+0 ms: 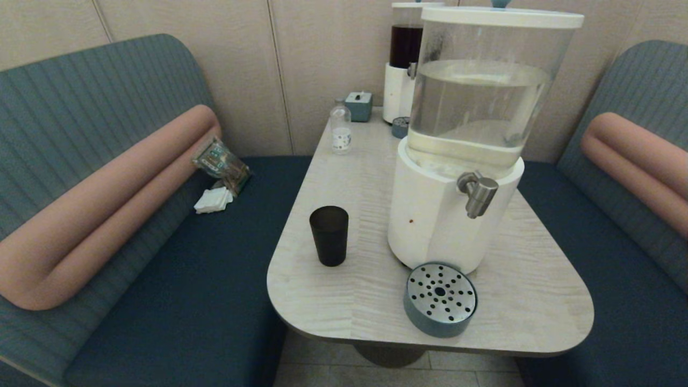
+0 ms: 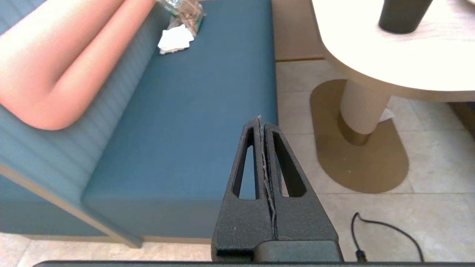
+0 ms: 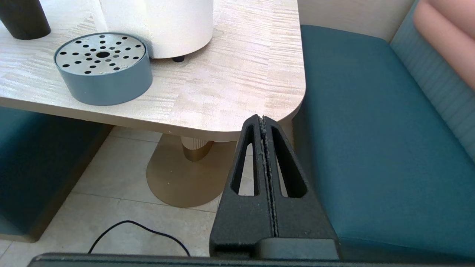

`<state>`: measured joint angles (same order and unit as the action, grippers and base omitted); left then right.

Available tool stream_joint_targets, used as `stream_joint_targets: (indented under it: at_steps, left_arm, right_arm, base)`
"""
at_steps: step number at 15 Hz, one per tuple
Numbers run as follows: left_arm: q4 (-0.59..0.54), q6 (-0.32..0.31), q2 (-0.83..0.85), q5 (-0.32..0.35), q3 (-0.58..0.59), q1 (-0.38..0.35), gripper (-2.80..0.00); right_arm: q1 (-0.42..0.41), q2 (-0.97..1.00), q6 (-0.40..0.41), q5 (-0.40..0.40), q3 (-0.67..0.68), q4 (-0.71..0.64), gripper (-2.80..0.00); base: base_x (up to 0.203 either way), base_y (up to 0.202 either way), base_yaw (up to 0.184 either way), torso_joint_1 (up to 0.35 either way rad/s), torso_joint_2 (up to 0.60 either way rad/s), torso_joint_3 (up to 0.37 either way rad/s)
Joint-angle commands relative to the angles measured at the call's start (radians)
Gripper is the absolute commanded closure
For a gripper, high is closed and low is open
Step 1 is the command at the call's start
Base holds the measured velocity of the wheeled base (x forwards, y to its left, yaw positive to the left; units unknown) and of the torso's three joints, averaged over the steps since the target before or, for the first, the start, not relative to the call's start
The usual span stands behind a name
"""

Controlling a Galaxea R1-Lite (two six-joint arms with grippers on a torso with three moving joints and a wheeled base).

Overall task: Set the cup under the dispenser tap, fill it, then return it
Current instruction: Pick up the cup

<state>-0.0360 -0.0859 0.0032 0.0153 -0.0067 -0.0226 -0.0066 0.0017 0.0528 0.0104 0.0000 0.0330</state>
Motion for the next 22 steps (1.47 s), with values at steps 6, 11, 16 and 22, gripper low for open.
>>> stream_joint_targets:
  at_steps: [6,11,16,22]
  left_arm:
    - [-0.002,0.073,0.283,0.112,-0.384,0.002,0.00]
    - [0.020,0.099,0.788,0.316,-0.723,0.003,0.00]
    - [0.657,0.097,1.219,0.566,-0.825,-0.009,0.00]
    - [1.100,0.138,1.336,0.939,-0.490,-0.016,-2.80]
  right_arm:
    - [0.000,0.000,0.001,0.000,0.012,0.001,0.00]
    - [-0.001,0.000,0.001,0.000,0.012,0.001,0.00]
    - [0.000,0.000,0.001,0.000,0.012,0.001,0.00]
    - [0.000,0.000,0.001,0.000,0.012,0.001,0.00]
  base:
    - [0.000,0.000,0.000,0.000,0.00,0.000]
    - [0.000,0.000,0.000,0.000,0.00,0.000]
    - [0.000,0.000,0.000,0.000,0.00,0.000]
    - [0.000,0.000,0.000,0.000,0.00,0.000]
